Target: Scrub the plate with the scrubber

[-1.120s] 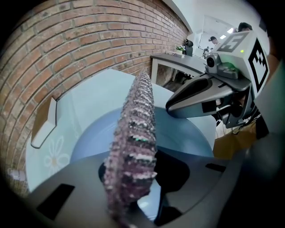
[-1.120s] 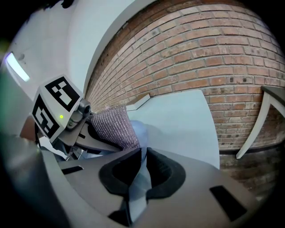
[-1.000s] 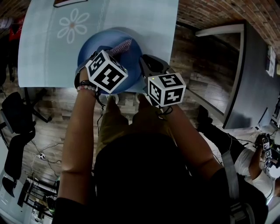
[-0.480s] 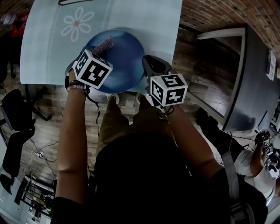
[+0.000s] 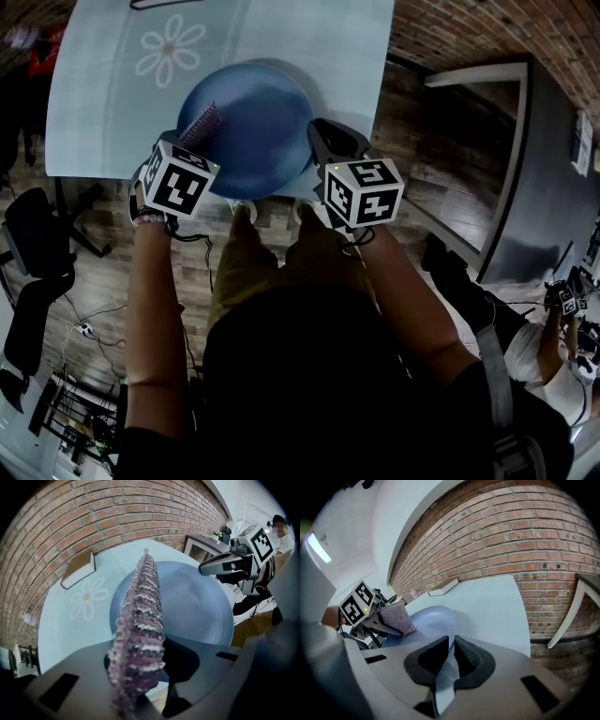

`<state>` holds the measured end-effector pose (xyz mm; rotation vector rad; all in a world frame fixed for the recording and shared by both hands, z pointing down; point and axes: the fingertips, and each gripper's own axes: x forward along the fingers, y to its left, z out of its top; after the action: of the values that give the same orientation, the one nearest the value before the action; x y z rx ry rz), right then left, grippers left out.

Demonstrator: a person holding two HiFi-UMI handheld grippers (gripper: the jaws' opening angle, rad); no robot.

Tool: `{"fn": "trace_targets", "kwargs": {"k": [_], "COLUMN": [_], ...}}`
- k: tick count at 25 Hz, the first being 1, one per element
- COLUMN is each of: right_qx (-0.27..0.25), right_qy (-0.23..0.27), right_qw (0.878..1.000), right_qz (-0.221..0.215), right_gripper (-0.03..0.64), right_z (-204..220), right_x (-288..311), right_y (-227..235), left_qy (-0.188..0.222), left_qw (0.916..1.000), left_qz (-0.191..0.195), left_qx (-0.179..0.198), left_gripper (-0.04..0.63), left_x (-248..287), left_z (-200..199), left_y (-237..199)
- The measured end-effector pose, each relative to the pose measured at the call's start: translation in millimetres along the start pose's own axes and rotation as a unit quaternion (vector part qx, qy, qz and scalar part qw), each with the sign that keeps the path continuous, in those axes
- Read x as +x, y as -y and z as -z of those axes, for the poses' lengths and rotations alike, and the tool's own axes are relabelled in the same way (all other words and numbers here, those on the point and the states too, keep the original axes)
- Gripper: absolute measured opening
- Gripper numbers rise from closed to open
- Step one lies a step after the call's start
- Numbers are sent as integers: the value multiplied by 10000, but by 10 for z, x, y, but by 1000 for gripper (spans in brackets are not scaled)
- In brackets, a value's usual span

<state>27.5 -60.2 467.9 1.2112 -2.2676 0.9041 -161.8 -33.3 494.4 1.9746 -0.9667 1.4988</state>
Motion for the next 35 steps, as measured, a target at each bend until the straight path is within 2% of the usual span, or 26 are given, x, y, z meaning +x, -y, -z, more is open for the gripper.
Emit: {"fn": "trace_targets", "kwargs": {"k": [11, 16, 23, 27, 32, 35], "right_qx": [6, 17, 33, 47, 54, 50], "right_qy": [-3, 1, 13, 18, 19, 23], "right_qw": [10000, 10000, 10000, 10000, 10000, 10000], "right_qz": [2, 10, 19, 8, -10, 3], "right_gripper": [61, 61, 61, 61, 61, 61], "right_z": [8, 2, 0, 0, 3, 0], "right_x": [2, 2, -5, 3, 9, 12], "right_y": [4, -7, -19, -26, -38, -40], "left_qy": [-108, -136, -77, -31, -24, 134], "left_qw": [9990, 9982, 9940, 9900, 9862, 9845], "left_qz": [415, 571, 1043, 1298, 1241, 1237], "left_qx": [-94, 107, 308, 559, 1100, 1239], "left_gripper": [72, 74, 74, 74, 74, 74], "left_x": [-93, -117, -122, -92, -25, 29], "left_z": [212, 225, 174, 93, -83, -250], "left_y": [371, 534, 865, 1087, 1254, 1321]}}
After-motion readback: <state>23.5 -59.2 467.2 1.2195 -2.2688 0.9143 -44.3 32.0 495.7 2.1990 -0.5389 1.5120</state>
